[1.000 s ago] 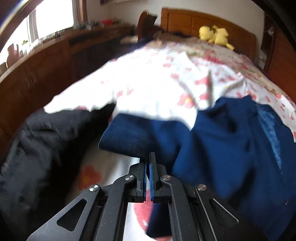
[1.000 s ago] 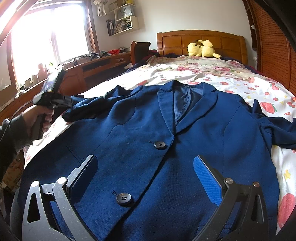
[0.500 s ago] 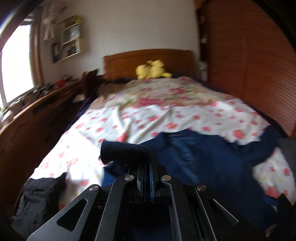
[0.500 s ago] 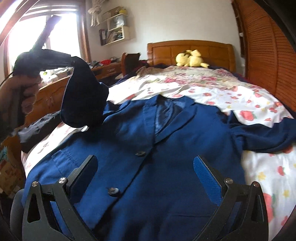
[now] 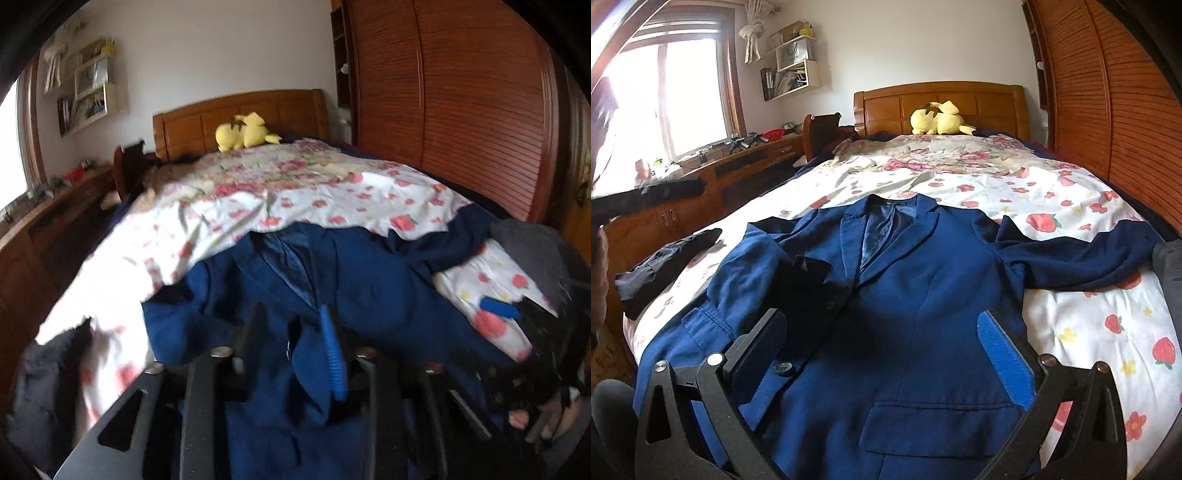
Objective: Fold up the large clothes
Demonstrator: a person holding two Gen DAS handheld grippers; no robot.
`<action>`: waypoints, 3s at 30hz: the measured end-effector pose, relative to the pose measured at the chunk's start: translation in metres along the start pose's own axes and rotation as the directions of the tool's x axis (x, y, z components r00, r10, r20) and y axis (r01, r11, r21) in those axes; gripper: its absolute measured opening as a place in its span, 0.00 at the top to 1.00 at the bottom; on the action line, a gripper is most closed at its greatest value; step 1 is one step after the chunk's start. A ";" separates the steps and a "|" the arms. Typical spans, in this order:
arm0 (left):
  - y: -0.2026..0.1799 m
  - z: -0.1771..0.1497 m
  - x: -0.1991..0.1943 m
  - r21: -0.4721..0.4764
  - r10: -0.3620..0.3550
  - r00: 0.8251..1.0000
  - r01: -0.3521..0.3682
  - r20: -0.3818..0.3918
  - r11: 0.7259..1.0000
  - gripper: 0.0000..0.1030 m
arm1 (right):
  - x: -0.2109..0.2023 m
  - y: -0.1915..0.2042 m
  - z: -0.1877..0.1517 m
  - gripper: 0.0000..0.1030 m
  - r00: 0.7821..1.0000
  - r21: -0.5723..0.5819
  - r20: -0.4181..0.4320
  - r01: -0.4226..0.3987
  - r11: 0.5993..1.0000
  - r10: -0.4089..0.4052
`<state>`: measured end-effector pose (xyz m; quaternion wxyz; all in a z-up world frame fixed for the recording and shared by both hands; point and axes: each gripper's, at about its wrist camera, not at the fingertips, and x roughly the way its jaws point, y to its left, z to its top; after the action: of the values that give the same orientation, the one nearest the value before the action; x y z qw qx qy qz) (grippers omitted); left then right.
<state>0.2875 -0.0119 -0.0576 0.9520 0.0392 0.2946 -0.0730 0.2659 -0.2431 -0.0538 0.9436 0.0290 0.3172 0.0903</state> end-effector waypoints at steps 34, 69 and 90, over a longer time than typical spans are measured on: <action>0.056 -0.113 -0.019 -0.153 0.114 0.993 -0.116 -0.023 0.981 0.59 | 0.147 0.047 -0.012 0.55 0.922 -0.005 -0.337 -0.202 0.979 0.188; 0.031 -0.105 -0.013 -0.083 0.059 0.998 -0.056 0.025 0.995 0.59 | -0.048 -0.004 -0.005 0.95 0.994 -0.020 0.089 -0.064 0.998 0.066; 0.010 -0.095 -0.017 -0.051 0.030 0.998 -0.027 0.054 0.998 0.59 | -0.065 -0.025 -0.078 0.63 0.996 -0.032 -0.086 0.003 0.999 -0.006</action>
<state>0.2224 0.0110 -0.1255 0.9613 0.0175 0.2698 -0.0532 0.1716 -0.2802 -0.0804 0.9296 0.0095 0.3561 0.0943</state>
